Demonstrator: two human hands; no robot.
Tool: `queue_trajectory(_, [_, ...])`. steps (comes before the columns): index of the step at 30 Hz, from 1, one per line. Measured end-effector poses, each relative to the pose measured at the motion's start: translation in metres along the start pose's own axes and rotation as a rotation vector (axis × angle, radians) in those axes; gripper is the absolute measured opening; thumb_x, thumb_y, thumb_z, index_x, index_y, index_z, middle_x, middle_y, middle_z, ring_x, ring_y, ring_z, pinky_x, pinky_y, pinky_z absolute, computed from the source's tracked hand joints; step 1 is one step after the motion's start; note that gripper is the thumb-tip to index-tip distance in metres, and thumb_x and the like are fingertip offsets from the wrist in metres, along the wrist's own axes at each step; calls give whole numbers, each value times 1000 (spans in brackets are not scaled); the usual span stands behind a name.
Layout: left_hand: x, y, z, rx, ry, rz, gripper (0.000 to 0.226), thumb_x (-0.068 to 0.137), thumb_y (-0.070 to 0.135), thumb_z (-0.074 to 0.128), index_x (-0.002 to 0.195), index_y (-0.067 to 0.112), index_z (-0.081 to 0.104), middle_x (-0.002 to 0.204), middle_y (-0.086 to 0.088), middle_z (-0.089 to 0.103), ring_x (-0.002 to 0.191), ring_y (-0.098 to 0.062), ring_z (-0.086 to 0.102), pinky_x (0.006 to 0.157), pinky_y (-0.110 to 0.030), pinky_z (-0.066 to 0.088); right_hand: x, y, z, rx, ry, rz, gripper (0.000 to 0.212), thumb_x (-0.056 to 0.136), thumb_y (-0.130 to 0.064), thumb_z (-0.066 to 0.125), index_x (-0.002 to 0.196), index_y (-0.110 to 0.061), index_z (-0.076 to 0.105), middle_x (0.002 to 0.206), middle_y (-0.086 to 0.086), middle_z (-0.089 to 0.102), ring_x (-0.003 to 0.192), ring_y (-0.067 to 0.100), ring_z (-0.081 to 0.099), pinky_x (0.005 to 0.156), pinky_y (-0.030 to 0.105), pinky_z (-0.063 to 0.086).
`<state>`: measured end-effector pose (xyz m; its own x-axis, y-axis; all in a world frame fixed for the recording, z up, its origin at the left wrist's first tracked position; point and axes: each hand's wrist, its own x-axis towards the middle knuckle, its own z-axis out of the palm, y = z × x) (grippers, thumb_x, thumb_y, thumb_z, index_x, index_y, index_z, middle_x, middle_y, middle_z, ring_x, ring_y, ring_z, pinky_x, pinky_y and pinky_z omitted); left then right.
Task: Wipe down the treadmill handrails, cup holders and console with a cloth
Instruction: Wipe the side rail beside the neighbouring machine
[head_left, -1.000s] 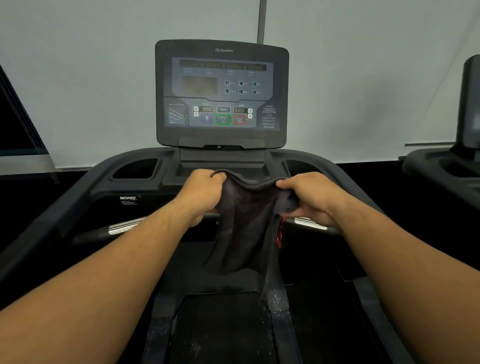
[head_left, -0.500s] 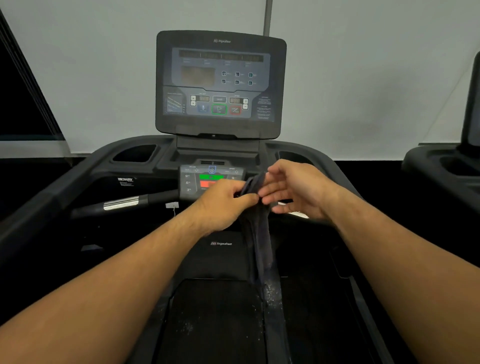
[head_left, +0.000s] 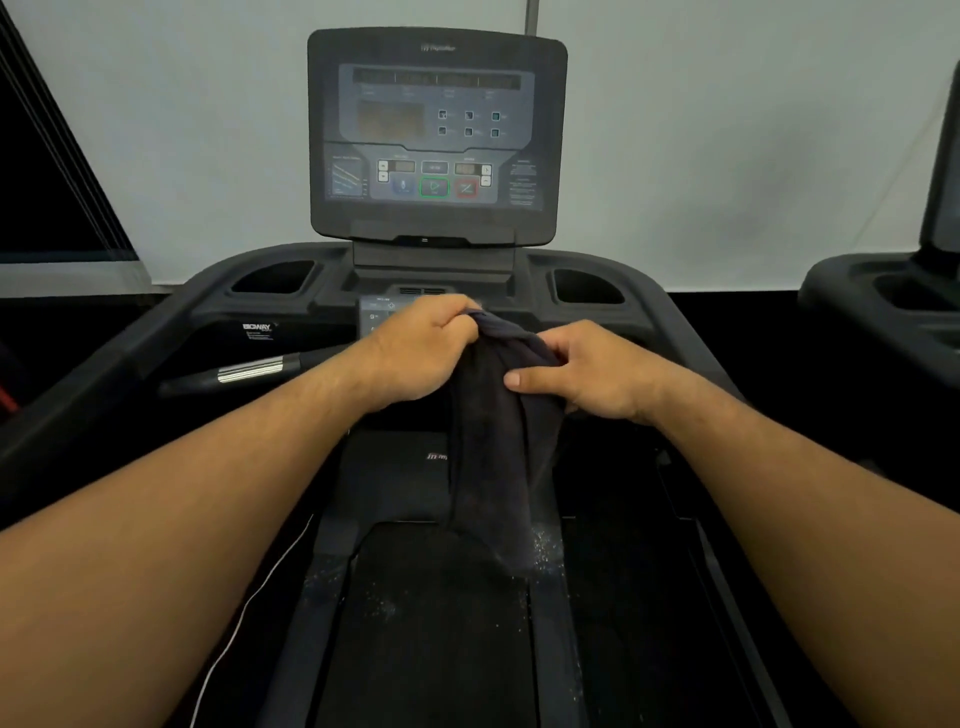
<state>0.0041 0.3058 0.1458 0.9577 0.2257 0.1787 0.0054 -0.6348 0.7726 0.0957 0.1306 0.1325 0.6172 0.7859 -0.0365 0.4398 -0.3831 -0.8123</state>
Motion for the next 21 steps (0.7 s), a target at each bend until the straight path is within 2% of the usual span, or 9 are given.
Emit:
queue_trajectory(2, [-3,-10,-1,143,-18,22,25,94,12,41,97,12,66,85,-1,66,80,-15,61,78,-42,54,-5,-3,5,-56,49,26,16,91,-32,65,91,-17,71,83,6,73,81,23,71,68,40,60])
queue_trajectory(4, [-10,-17,0,185,-31,31,22,94,11,41,95,10,63,85,-2,63,84,-24,60,78,-46,53,-11,-5,11,-128,136,17,18,93,-34,59,93,-21,72,82,3,73,78,22,71,69,42,60])
queue_trajectory(7, [-20,-20,5,241,-22,86,17,94,9,42,92,17,57,83,5,58,86,-20,55,69,-28,37,-25,-8,22,-275,315,-68,19,90,-26,63,103,-33,74,88,-15,73,86,2,67,82,32,55])
queue_trajectory(10, [-29,-29,14,263,-36,138,20,95,13,41,102,21,58,95,5,58,89,-13,52,70,-25,33,-44,-9,36,-332,467,-76,21,85,-24,69,103,-33,75,91,-14,74,90,3,67,87,33,53])
queue_trajectory(12, [-32,-33,24,249,-57,160,22,96,14,41,108,19,59,98,5,59,90,-12,53,66,-24,36,-56,-2,43,-339,526,-32,18,83,-27,70,100,-33,75,86,-14,73,86,2,67,83,35,56])
queue_trajectory(14, [-37,-33,36,210,-80,174,22,96,14,40,108,19,58,99,6,61,87,-10,53,61,-14,39,-70,5,48,-359,579,19,13,82,-29,71,94,-29,74,82,-12,71,82,5,66,79,36,56])
queue_trajectory(16, [-42,-28,49,153,-100,175,21,96,14,40,106,20,58,95,7,62,82,-9,55,60,-9,39,-85,11,51,-399,641,65,7,82,-29,71,87,-24,70,78,-9,68,78,11,65,75,34,55])
queue_trajectory(18, [-47,-17,64,102,-111,188,20,96,14,40,103,21,58,92,7,61,79,-6,55,60,-8,39,-100,17,47,-410,692,129,10,81,-29,69,82,-20,64,75,-4,66,77,17,64,72,34,53])
queue_trajectory(21, [-54,4,89,57,-128,211,21,96,13,41,104,20,59,92,6,62,79,-6,56,60,-10,39,-123,22,34,-336,706,211,15,78,-28,67,75,-16,58,70,2,65,68,23,66,64,41,57])
